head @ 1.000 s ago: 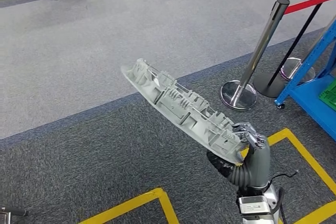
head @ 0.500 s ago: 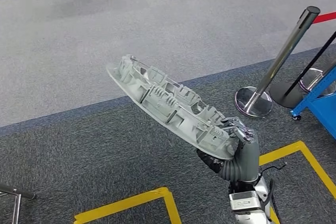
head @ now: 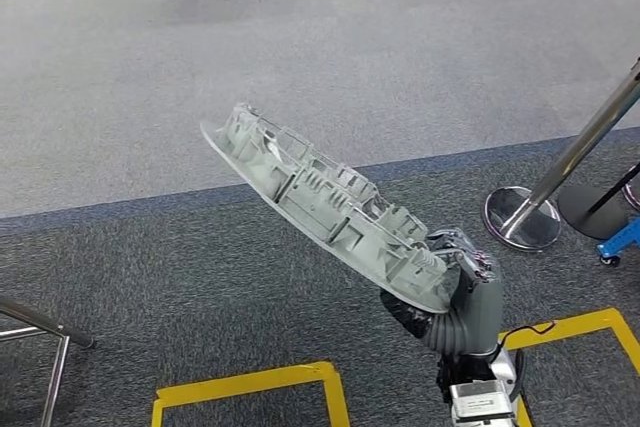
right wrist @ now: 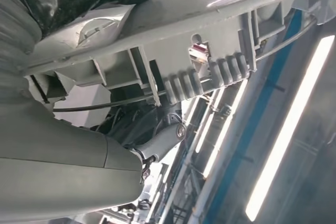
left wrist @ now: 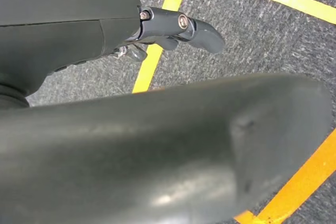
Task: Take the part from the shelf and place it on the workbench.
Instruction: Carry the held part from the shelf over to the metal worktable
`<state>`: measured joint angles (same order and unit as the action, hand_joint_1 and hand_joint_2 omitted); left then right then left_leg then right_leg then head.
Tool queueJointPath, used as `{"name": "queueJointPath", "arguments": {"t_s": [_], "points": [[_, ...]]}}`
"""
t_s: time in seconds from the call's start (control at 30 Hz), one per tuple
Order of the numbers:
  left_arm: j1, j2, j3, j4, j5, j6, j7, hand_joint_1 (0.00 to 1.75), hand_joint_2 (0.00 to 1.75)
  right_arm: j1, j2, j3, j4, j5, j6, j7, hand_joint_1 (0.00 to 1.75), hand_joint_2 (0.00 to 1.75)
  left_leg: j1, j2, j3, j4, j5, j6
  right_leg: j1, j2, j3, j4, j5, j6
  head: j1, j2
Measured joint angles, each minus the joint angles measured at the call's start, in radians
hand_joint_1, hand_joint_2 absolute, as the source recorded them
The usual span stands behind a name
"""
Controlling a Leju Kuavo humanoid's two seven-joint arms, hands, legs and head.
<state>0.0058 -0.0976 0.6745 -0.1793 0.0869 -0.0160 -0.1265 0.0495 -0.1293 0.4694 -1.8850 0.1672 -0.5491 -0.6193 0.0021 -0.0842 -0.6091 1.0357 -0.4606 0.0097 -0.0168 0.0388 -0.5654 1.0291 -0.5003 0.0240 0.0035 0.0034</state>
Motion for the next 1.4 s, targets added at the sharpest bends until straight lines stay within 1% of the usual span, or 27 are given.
{"name": "queueJointPath", "arguments": {"t_s": [0.07,0.13,0.2,0.23,0.27,0.3,0.37,0.4,0.47,0.53,0.6,0.67,0.7,0.73,0.77,0.83,0.87,0.93,1.0,1.03,1.1,1.17,1.2,1.23,1.27,1.33,1.4], "points": [[0.0,0.0,0.0,0.0,-0.004,-0.004,-0.006,0.0,0.0,0.003,0.0,0.0,0.0,-0.001,-0.002,-0.001,1.75,1.75,-0.001,0.032,-0.023,0.054,-0.035,-0.009,-0.002,-0.018,0.006,-0.005,0.001,-0.012,-0.008,0.0],[-0.002,-0.002,0.0,0.0,-0.008,-0.002,-0.001,0.0,0.0,0.008,0.0,-0.002,0.0,-0.002,-0.004,-0.002,1.75,1.75,0.0,0.066,-0.081,0.183,-0.098,-0.015,0.001,-0.039,0.008,-0.005,-0.002,-0.019,-0.016,0.0],[-0.002,-0.002,0.0,0.0,-0.012,0.002,0.011,0.0,0.0,0.015,0.0,-0.002,0.0,-0.002,-0.005,-0.003,1.75,1.75,0.002,0.073,-0.127,0.28,-0.127,-0.017,0.004,-0.059,0.009,-0.005,-0.004,-0.021,-0.018,0.0],[-0.001,-0.002,0.0,0.0,-0.014,0.006,0.017,0.0,0.0,0.017,0.0,-0.002,0.0,-0.003,-0.005,-0.003,1.75,1.75,0.002,0.074,-0.123,0.274,-0.113,-0.015,0.005,-0.068,0.01,-0.005,-0.005,-0.022,-0.018,0.0],[0.0,-0.002,0.0,0.0,-0.017,0.01,0.023,0.0,0.0,0.019,0.0,-0.002,0.0,-0.004,-0.004,-0.003,1.75,1.75,0.002,0.077,-0.1,0.228,-0.082,-0.012,0.006,-0.075,0.012,-0.005,-0.007,-0.021,-0.019,0.0],[0.0,-0.002,0.0,0.0,-0.021,0.014,0.028,0.0,0.0,0.02,0.0,-0.002,0.0,-0.008,-0.001,-0.004,1.75,1.75,0.0,0.085,-0.063,0.155,-0.046,-0.007,0.007,-0.083,0.015,-0.005,-0.009,-0.02,-0.019,0.0],[-0.002,-0.002,0.0,0.0,-0.028,0.021,0.036,0.0,0.0,0.021,0.0,-0.002,0.0,-0.021,0.008,-0.006,1.75,1.75,-0.01,0.112,-0.002,0.035,-0.01,0.004,0.011,-0.096,0.019,-0.005,-0.013,-0.014,-0.019,0.0],[-0.004,-0.001,0.0,0.0,-0.031,0.023,0.038,0.0,0.0,0.021,0.0,-0.002,0.0,-0.027,0.014,-0.007,1.75,1.75,-0.014,0.12,0.011,0.006,-0.007,0.008,0.013,-0.102,0.019,-0.005,-0.015,-0.009,-0.018,0.0],[-0.003,-0.001,0.0,0.0,-0.034,0.026,0.039,0.0,0.0,0.021,0.001,0.0,0.0,-0.036,0.021,-0.009,1.75,1.75,-0.018,0.115,0.011,-0.004,-0.01,0.016,0.014,-0.114,0.021,-0.008,-0.016,0.0,-0.016,0.0],[0.0,-0.001,0.0,0.0,-0.035,0.028,0.04,0.0,0.0,0.021,0.002,0.003,0.0,-0.039,0.024,-0.009,1.75,1.75,-0.014,0.103,0.016,-0.014,-0.005,0.026,0.012,-0.101,0.016,0.005,-0.03,0.009,-0.013,0.0],[-0.001,-0.001,0.0,0.0,-0.039,0.028,0.04,0.0,0.0,0.02,0.002,0.006,0.0,-0.039,0.027,-0.011,1.75,1.75,-0.009,0.091,0.022,-0.023,0.0,0.036,0.01,-0.065,-0.023,0.084,-0.075,0.016,-0.007,0.0],[-0.004,0.0,0.0,0.0,-0.044,0.027,0.04,0.0,0.0,0.02,0.002,0.01,0.003,-0.039,0.031,-0.011,1.75,1.75,-0.01,0.076,0.022,-0.023,0.0,0.041,0.009,-0.045,-0.092,0.219,-0.128,0.019,0.0,0.0],[-0.004,0.001,0.0,0.0,-0.049,0.032,0.04,0.0,0.0,0.019,0.002,0.012,0.005,-0.037,0.033,-0.011,1.75,1.75,-0.011,0.067,0.022,-0.022,0.0,0.042,0.009,-0.042,-0.12,0.267,-0.137,0.02,0.001,0.0],[-0.004,0.001,-0.002,0.0,-0.059,0.05,0.037,0.0,0.0,0.019,0.002,0.015,0.008,-0.035,0.033,-0.01,1.75,1.75,-0.012,0.058,0.023,-0.022,-0.001,0.042,0.008,-0.041,-0.131,0.277,-0.125,0.021,0.002,0.0],[-0.005,0.002,-0.006,0.0,-0.072,0.08,0.033,0.0,0.0,0.019,0.002,0.018,0.01,-0.031,0.031,-0.009,1.75,1.75,-0.012,0.048,0.024,-0.021,-0.001,0.041,0.008,-0.039,-0.121,0.245,-0.094,0.02,0.002,0.0],[-0.005,0.005,-0.015,0.0,-0.092,0.159,0.026,0.0,0.0,0.018,0.002,0.024,0.01,-0.022,0.026,-0.006,1.75,1.75,-0.012,0.029,0.026,-0.017,-0.004,0.037,0.005,-0.021,-0.063,0.11,-0.021,0.016,0.002,0.0],[-0.005,0.008,-0.018,0.0,-0.093,0.19,0.027,0.0,0.0,0.017,0.002,0.027,0.01,-0.019,0.023,-0.004,1.75,1.75,-0.012,0.021,0.023,-0.013,-0.006,0.034,0.003,-0.008,-0.034,0.051,-0.001,0.013,0.002,0.0],[-0.003,0.015,-0.018,0.0,-0.086,0.219,0.033,0.0,0.0,0.015,0.002,0.03,0.009,-0.014,0.018,-0.001,1.75,1.75,-0.011,0.007,0.015,-0.008,-0.005,0.024,0.004,0.006,-0.009,0.001,0.004,0.007,0.002,0.0],[0.002,0.022,-0.018,0.0,-0.076,0.218,0.037,0.0,0.0,0.015,0.002,0.031,0.009,-0.012,0.014,0.001,1.75,1.75,-0.008,-0.002,0.009,-0.006,-0.004,0.014,0.004,-0.005,-0.005,-0.006,0.007,-0.002,0.001,0.0],[0.004,0.025,-0.018,0.0,-0.071,0.212,0.035,0.0,0.0,0.014,0.002,0.031,0.009,-0.012,0.013,0.002,1.75,1.75,-0.008,0.004,0.005,0.003,-0.011,0.009,0.003,-0.013,-0.002,-0.009,0.008,-0.008,-0.001,0.0],[0.004,0.028,-0.018,0.0,-0.065,0.201,0.032,0.0,0.0,0.014,0.002,0.031,0.009,-0.012,0.011,0.002,1.75,1.75,-0.007,0.034,-0.027,0.076,-0.055,-0.002,0.001,-0.032,0.004,-0.016,0.01,-0.019,-0.009,0.0],[0.001,0.027,-0.018,0.0,-0.062,0.195,0.03,0.0,0.0,0.014,0.002,0.032,0.009,-0.012,0.009,0.002,1.75,1.75,-0.001,0.062,-0.089,0.207,-0.115,-0.011,0.004,-0.052,0.006,-0.017,0.007,-0.025,-0.016,0.0],[0.001,0.026,-0.018,0.0,-0.062,0.194,0.03,0.0,0.0,0.014,0.002,0.032,0.01,-0.012,0.009,0.002,1.75,1.75,0.002,0.068,-0.112,0.255,-0.129,-0.014,0.005,-0.061,0.007,-0.016,0.006,-0.026,-0.017,0.0],[0.002,0.026,-0.018,0.0,-0.061,0.193,0.03,0.0,0.0,0.014,0.002,0.032,0.01,-0.012,0.009,0.002,1.75,1.75,0.005,0.07,-0.12,0.271,-0.125,-0.016,0.006,-0.069,0.007,-0.016,0.005,-0.026,-0.017,0.0],[0.003,0.026,-0.018,0.0,-0.062,0.187,0.028,0.0,0.0,0.014,0.002,0.032,0.01,-0.012,0.009,0.002,1.75,1.75,0.006,0.072,-0.108,0.246,-0.103,-0.017,0.006,-0.076,0.009,-0.016,0.004,-0.025,-0.018,0.0],[0.005,0.027,-0.018,0.0,-0.06,0.156,0.015,0.0,0.0,0.014,0.002,0.032,0.01,-0.013,0.01,0.001,1.75,1.75,0.007,0.094,-0.042,0.115,-0.038,-0.016,0.006,-0.09,0.014,-0.016,0.0,-0.019,-0.021,0.0],[0.0,0.026,-0.015,0.0,-0.037,0.115,-0.002,0.0,0.0,0.013,0.002,0.032,0.01,-0.016,0.012,0.0,1.75,1.75,0.001,0.119,0.007,0.012,-0.008,-0.009,0.011,-0.104,0.016,-0.015,-0.005,-0.01,-0.022,0.0]]}}
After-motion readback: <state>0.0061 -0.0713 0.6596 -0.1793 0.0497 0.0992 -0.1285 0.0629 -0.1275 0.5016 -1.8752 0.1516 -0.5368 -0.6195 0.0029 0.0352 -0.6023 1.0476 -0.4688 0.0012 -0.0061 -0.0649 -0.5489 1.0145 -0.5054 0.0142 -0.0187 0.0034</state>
